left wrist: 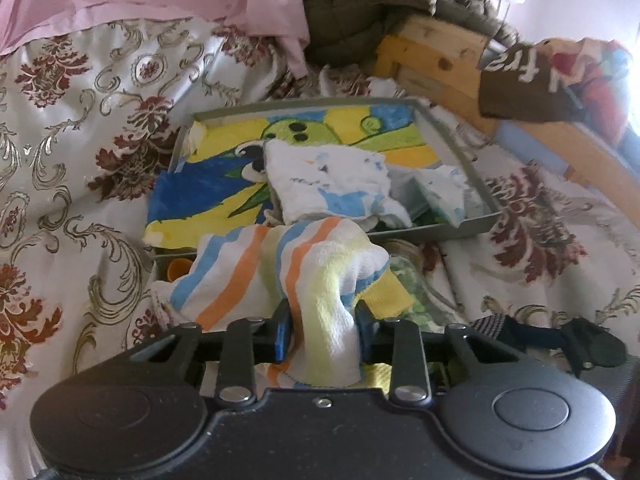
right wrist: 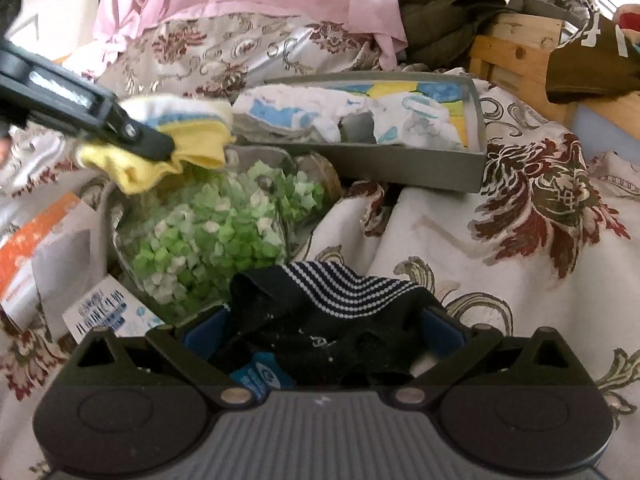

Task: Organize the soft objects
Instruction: 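Lift the striped towel and black sock and carry both toward the cartoon tray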

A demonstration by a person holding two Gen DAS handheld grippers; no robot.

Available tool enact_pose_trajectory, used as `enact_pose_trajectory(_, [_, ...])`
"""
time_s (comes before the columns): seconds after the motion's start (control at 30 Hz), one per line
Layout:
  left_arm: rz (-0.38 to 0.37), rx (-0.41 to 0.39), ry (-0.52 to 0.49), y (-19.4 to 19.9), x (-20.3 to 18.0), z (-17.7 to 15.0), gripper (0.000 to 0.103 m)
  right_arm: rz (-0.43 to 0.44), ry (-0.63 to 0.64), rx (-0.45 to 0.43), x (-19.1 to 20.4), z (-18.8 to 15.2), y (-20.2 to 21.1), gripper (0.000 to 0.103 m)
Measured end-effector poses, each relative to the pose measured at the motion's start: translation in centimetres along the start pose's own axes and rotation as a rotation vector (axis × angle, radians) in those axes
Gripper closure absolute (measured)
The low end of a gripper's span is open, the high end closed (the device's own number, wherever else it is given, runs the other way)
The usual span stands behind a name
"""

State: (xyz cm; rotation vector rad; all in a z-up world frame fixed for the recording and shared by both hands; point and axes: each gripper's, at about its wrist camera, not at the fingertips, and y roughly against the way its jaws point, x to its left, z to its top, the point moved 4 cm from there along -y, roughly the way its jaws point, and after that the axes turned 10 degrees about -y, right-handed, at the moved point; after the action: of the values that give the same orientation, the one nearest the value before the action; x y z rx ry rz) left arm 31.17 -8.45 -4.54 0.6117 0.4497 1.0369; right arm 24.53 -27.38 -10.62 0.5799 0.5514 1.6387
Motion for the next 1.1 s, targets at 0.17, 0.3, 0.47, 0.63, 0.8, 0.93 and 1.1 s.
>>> enact_pose_trajectory(0.17, [-0.059, -0.058, -0.011, 1.4, -1.2, -1.0, 0.07, -0.043, 0.049, 0.008, 0.4, -0.4, -0.5, 0.001])
enact_pose_trajectory(0.3, [-0.092, -0.067, -0.08, 2.0, -3.1, -1.6, 0.07, -0.036, 0.023, 0.003, 0.0, -0.3, -0.4, 0.008])
enact_pose_trajectory(0.47, [-0.104, -0.076, -0.15, 2.2, -5.0, -2.0, 0.07, -0.021, -0.055, 0.001, -1.1, 0.4, -0.1, 0.028])
enact_pose_trajectory(0.63, [-0.075, -0.086, -0.247, 2.3, -6.6, -2.5, 0.069, -0.043, -0.119, -0.003, -2.4, 0.7, -0.2, 0.049])
enact_pose_trajectory(0.8, [-0.01, -0.089, -0.248, 1.8, -6.5, -2.1, 0.062, -0.054, -0.13, -0.013, -2.6, 0.9, -0.3, 0.053])
enact_pose_trajectory(0.93, [0.047, -0.093, -0.218, 1.4, -5.5, -0.9, 0.056, -0.058, -0.124, -0.019, -2.4, 0.8, -0.2, 0.054])
enact_pose_trajectory(1.1, [0.063, -0.059, -0.149, 0.4, -3.7, 0.1, 0.047, -0.057, -0.135, -0.024, -2.4, 0.9, -0.1, 0.056])
